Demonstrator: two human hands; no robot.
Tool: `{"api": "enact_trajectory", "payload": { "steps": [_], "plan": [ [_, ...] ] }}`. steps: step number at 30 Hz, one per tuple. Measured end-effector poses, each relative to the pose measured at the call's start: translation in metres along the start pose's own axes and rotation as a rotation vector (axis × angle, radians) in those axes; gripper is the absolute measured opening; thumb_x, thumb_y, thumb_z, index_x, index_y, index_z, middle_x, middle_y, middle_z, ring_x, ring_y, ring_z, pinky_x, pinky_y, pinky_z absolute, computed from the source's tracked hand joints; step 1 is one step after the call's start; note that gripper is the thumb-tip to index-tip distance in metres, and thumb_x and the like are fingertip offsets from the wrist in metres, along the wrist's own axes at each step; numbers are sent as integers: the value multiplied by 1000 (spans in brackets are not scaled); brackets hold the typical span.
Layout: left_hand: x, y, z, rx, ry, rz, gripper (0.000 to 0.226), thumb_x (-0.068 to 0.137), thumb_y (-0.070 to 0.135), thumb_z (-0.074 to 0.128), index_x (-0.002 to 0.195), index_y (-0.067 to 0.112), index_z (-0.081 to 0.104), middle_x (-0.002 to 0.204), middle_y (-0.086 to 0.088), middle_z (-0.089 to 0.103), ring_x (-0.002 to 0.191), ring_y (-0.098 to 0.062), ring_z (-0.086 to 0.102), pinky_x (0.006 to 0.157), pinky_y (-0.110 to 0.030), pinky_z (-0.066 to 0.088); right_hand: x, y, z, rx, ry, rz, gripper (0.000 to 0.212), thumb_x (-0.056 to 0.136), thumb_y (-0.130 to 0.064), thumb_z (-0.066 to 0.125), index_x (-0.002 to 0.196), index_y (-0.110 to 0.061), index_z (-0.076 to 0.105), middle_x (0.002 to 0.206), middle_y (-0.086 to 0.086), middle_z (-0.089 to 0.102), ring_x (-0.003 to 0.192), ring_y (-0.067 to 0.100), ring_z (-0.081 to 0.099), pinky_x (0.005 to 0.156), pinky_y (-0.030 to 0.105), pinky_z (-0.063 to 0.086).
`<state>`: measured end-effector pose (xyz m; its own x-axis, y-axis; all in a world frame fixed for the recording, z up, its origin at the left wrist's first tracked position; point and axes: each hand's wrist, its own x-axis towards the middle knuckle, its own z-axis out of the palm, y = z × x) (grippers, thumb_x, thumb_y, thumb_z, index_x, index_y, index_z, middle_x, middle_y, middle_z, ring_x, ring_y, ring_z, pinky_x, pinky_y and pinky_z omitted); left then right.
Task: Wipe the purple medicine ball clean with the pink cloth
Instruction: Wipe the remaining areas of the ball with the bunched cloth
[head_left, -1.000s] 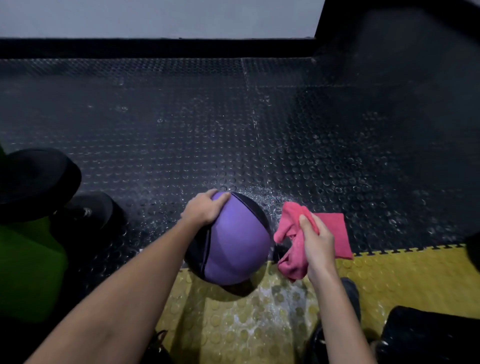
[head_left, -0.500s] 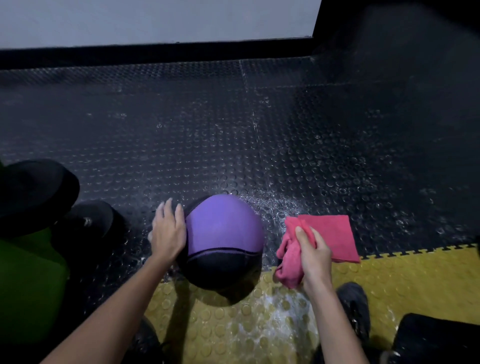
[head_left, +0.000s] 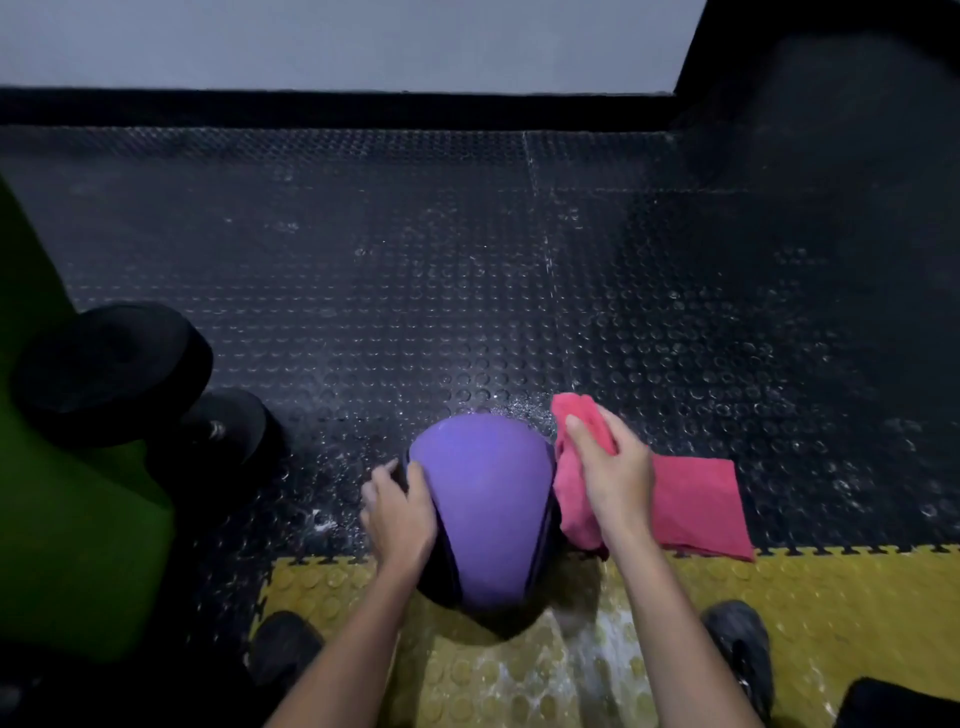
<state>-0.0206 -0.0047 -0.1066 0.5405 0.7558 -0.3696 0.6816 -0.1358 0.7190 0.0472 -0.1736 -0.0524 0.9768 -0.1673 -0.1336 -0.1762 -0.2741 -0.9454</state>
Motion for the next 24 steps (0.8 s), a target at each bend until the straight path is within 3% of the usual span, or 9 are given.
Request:
{"api": "enact_trajectory", "payload": {
  "steps": [2,5,9,11,13,17,19,22,24],
  "plan": [
    [-7,-6,-6,-64,49,-74,38,96,38,41,117,8,52,128,-17,48,116,-34,48,98,-41,34,-1,3,17,-227,-92,-77,39,82,-31,65,120,-24,58,115,-3,52,93,7,48,83,19,34],
    [2,1,-6,-189,32,-58,36,99,34,35,117,8,52,127,-11,50,113,-28,48,98,-40,35,-7,28,28,-461,-194,-199,38,81,-39,60,118,-33,57,120,-11,53,104,12,51,90,30,41],
    [-9,-11,9,35,-109,-52,44,98,38,25,129,19,51,138,-5,49,120,-29,47,104,-43,35,-6,35,12,-187,-159,0,21,84,-28,60,105,-28,63,107,-7,65,104,16,58,87,28,43],
    [-25,-15,11,70,-89,-49,45,100,39,26,140,24,42,146,0,41,130,-26,41,109,-41,29,-10,30,10,-235,-110,17,23,85,-24,60,107,-23,65,105,-1,67,101,20,60,85,27,42],
    [-35,-9,11,75,-68,-4,46,101,35,27,144,24,36,150,1,36,136,-24,35,113,-40,24,-26,19,19,-382,-143,-213,20,83,-22,63,102,-21,69,101,-1,69,94,17,60,83,26,41],
    [-50,-14,18,140,-134,164,64,91,38,8,144,14,35,153,-2,31,141,-18,25,116,-30,12,-54,13,42,-522,-392,-690,18,77,-26,59,90,-18,70,94,-2,69,96,14,59,102,25,33],
    [-54,-19,18,136,-146,212,73,81,40,6,144,18,34,153,3,30,142,-14,22,117,-28,10,-35,10,33,-536,-413,-536,19,81,-22,63,99,-18,69,100,1,68,98,19,60,92,20,36],
    [-56,-17,18,-23,-140,225,66,81,36,16,141,23,41,148,5,39,138,-14,31,115,-30,17,7,19,8,-553,-263,-83,24,84,-22,63,107,-18,67,106,3,68,89,16,59,73,21,38],
    [-54,-14,15,-179,-82,124,54,87,31,31,138,22,46,143,1,46,132,-18,40,112,-37,27,17,25,-3,-562,-190,62,28,85,-25,61,111,-14,65,111,6,67,97,19,59,77,24,39]
  ]
}}
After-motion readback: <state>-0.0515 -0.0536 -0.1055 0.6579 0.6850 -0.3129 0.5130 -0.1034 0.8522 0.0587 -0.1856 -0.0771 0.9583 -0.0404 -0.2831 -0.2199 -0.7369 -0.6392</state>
